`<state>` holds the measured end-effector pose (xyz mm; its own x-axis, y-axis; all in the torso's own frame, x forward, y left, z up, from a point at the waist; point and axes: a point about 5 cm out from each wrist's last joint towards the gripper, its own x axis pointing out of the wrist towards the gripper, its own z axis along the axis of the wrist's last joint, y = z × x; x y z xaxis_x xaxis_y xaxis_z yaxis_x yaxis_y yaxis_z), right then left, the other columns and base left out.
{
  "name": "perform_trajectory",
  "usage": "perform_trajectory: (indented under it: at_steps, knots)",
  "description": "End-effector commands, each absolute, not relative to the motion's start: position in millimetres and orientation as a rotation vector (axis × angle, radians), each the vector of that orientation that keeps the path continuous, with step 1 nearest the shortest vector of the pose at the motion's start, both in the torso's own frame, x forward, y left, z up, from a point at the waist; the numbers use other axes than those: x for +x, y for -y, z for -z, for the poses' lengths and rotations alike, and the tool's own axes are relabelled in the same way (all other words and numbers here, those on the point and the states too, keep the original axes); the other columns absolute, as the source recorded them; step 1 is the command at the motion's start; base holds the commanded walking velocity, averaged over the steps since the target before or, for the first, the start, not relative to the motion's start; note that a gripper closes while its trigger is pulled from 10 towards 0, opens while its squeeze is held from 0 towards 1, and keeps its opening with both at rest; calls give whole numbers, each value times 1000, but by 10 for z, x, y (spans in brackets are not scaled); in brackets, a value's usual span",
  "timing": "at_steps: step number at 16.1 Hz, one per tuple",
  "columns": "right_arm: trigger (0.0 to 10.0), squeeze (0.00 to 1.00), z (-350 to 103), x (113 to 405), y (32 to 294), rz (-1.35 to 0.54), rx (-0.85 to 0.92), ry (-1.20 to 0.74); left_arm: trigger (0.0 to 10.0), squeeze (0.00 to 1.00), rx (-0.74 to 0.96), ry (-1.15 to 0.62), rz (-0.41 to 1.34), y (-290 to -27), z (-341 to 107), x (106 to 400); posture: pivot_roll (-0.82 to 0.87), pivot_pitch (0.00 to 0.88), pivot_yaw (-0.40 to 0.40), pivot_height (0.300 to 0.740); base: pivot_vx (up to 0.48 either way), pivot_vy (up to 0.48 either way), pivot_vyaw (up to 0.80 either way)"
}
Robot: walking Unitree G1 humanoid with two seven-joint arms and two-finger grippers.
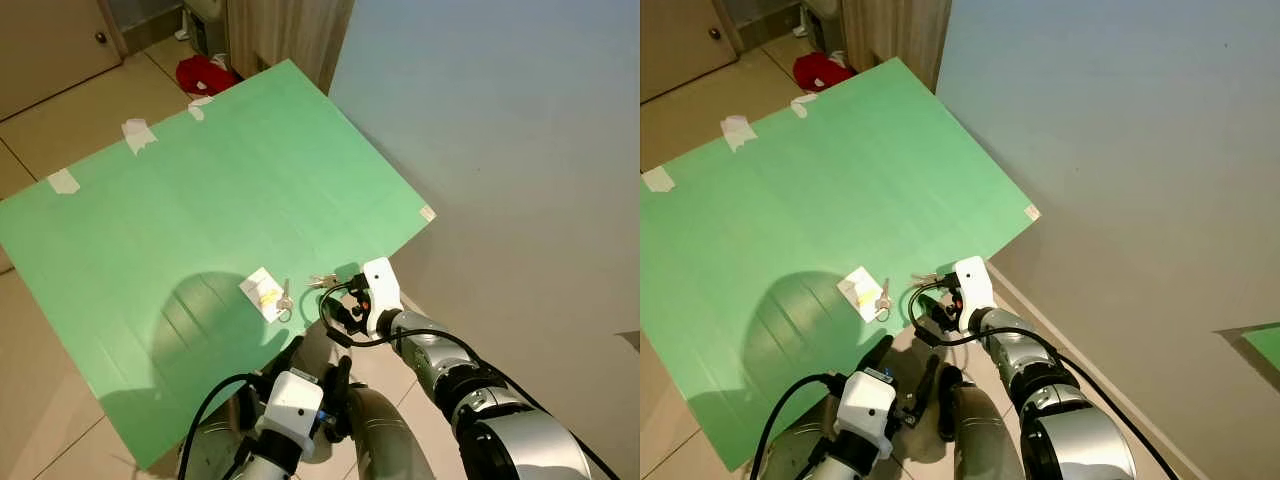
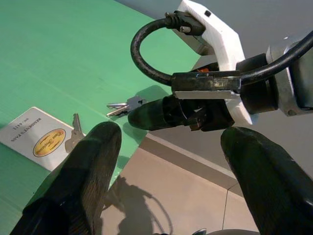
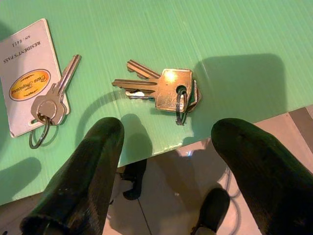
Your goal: Hang keys on a hook
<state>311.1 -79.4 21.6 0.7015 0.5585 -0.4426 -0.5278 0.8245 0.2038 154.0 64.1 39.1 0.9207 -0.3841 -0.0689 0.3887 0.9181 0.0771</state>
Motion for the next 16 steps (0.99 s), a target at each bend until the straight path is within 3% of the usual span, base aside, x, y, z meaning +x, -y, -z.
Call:
perform_trajectory:
  at_steps: [1,11,12,13,16]
  knots:
    - [10000,0,-146,3054,820,-599,65,-537,10000,0,85,-90,430,-561,-318,1440,-65,373,-192,740,0,0,0]
    - [10000,0,-175,3070,761,-602,0,-500,10000,0,90,-96,430,-569,-313,1411,-60,382,-191,740,0,0,0]
    - [1843,0,-164,3062,773,-598,2,-502,10000,0,91,-97,431,-568,-313,1405,-61,384,-191,740,0,0,0]
    - [0,0,-162,3060,775,-597,7,-504,10000,0,91,-98,431,-568,-312,1403,-61,385,-190,740,0,0,0]
    - [0,0,-162,3058,774,-599,12,-502,10000,0,91,-99,431,-572,-309,1401,-63,388,-190,740,0,0,0]
